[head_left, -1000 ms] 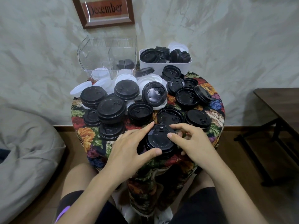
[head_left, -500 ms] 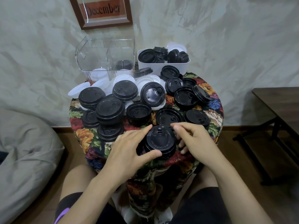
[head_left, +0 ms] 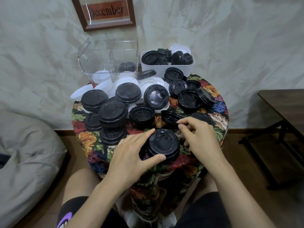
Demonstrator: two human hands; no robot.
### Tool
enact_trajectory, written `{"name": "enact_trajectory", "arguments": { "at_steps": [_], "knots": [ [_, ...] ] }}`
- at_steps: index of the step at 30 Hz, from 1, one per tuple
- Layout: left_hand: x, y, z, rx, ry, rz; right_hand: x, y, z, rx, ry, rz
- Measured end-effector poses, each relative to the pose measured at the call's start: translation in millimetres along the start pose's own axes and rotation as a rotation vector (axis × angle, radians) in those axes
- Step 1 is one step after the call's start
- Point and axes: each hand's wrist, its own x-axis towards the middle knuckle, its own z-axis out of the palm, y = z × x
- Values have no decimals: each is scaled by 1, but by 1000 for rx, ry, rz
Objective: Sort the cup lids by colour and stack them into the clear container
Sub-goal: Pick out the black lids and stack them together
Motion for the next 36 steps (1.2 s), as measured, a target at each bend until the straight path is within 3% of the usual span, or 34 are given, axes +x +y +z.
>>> {"name": "enact_trajectory", "arguments": {
  "at_steps": [5,14,19,24,32,36],
  "knots": [
    [0,-1,0,15,-3,2,-7,-14,-10,336,8,42],
    [1,0,0,9,-17,3,-20,-29,-25,547,-8,56],
    [1,-1,-1,-34,-12,5,-23,-22,-25,646,-245,241],
    [2,1,0,-38,10,-13,-29,-12,-19,591,-368,345],
    [1,2,-2,-47,12,-8,-33,-6,-25,388,-380,317],
    [1,2,-2,-54,11,-3,-30,-8,-26,300,-421,219]
  ]
}}
